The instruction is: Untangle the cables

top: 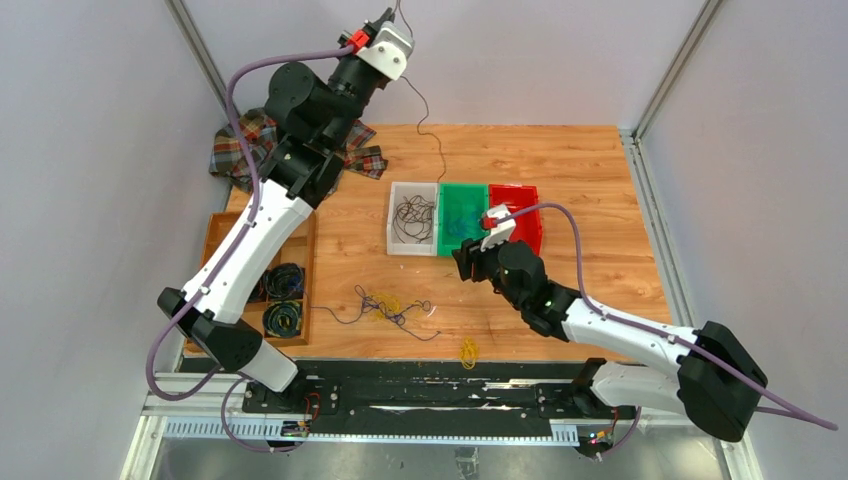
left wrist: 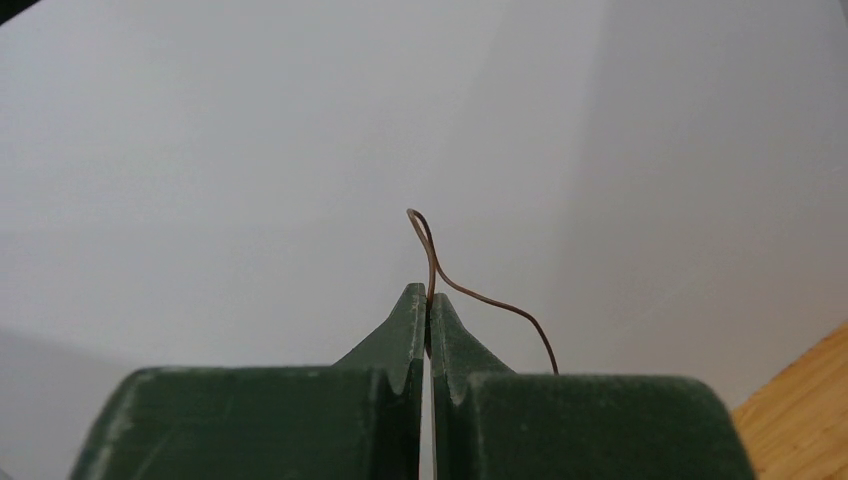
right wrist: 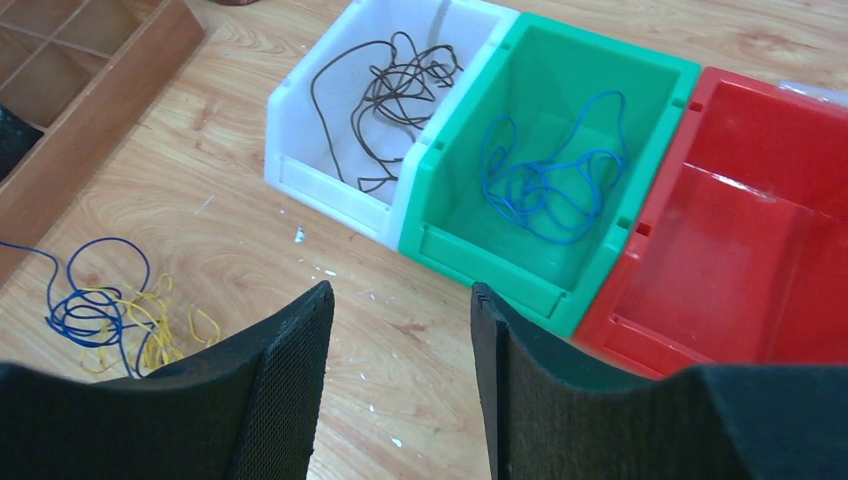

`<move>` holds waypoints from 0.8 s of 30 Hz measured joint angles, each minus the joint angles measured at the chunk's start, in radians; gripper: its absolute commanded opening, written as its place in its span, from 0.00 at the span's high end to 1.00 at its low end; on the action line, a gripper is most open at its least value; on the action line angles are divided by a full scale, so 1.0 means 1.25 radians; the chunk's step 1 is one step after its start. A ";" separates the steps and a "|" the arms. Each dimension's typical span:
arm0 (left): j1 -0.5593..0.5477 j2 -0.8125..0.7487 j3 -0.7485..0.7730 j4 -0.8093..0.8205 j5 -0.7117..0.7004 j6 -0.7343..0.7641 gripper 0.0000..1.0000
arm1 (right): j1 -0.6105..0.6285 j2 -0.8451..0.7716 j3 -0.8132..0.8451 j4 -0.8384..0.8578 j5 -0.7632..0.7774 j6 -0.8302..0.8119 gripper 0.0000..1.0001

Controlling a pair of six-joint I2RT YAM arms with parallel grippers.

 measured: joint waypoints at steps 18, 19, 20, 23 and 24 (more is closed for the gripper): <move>0.000 -0.034 -0.127 -0.006 -0.005 0.023 0.99 | -0.027 -0.046 -0.039 -0.032 0.022 0.019 0.48; 0.000 -0.047 -0.159 -0.013 -0.006 0.025 0.99 | -0.029 -0.049 -0.039 -0.034 0.022 0.020 0.48; 0.000 -0.057 -0.187 -0.023 -0.006 0.027 0.99 | -0.031 -0.053 -0.039 -0.035 0.024 0.020 0.48; 0.000 -0.065 -0.251 -0.065 -0.020 0.027 0.99 | -0.036 -0.070 -0.039 -0.038 0.036 0.023 0.48; 0.000 -0.063 -0.265 -0.084 -0.024 0.026 0.99 | -0.037 -0.077 -0.039 -0.039 0.040 0.023 0.48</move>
